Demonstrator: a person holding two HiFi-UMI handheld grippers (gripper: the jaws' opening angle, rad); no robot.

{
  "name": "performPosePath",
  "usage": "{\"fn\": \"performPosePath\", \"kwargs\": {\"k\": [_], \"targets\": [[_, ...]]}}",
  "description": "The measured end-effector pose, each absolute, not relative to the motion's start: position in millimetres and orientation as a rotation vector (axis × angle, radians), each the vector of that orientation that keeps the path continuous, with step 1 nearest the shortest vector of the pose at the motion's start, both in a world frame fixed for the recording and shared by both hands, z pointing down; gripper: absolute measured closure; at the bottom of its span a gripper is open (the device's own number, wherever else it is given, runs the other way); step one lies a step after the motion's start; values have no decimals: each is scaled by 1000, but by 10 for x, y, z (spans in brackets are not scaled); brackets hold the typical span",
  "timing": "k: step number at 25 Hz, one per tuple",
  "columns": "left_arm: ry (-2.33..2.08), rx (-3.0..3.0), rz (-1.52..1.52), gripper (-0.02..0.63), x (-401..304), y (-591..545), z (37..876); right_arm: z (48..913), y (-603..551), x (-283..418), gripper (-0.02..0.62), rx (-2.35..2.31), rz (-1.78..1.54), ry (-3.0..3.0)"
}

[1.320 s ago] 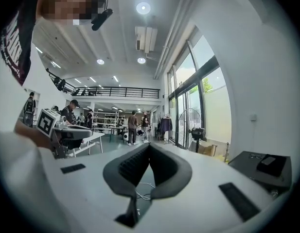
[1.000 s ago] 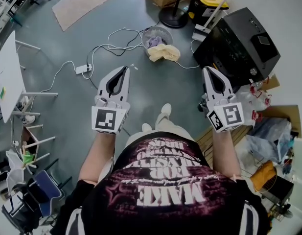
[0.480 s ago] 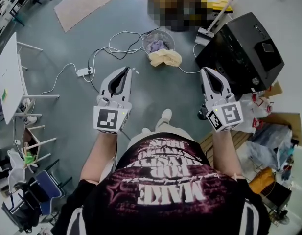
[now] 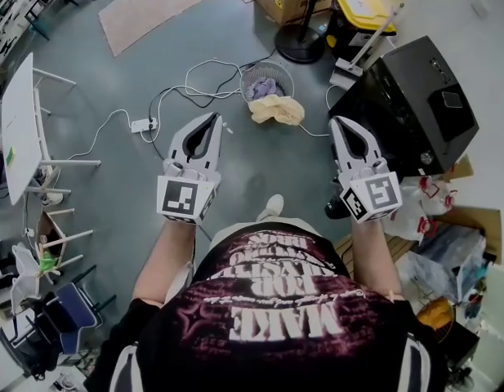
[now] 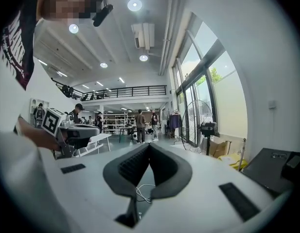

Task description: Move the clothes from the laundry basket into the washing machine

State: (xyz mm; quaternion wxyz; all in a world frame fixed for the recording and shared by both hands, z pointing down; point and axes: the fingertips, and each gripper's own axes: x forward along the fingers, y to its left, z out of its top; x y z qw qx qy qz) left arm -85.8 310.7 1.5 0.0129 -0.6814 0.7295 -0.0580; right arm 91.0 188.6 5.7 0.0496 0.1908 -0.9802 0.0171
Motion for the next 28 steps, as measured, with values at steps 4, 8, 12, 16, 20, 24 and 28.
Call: {"fn": "performPosePath", "kwargs": {"k": [4, 8, 12, 16, 20, 24, 28], "targets": [[2275, -2112, -180, 601, -812, 2861, -34, 74, 1618, 966, 592, 571, 71, -2994], [2284, -2089, -179, 601, -776, 2706, -52, 123, 1441, 990, 592, 549, 97, -2996], [2312, -2081, -178, 601, -763, 2624, 5, 151, 1346, 985, 592, 529, 74, -2993], [2319, -2088, -199, 601, -718, 2563, 48, 196, 1249, 1028, 592, 529, 98, -2990], [2322, -2074, -212, 601, -777, 2543, 23, 213, 1177, 1000, 592, 541, 106, -2991], [2319, -2087, -212, 601, -790, 2473, 77, 212, 1129, 995, 592, 564, 96, -2998], [2292, -2119, -206, 601, -837, 2389, 100, 227, 1106, 934, 592, 598, 93, -2995]]}}
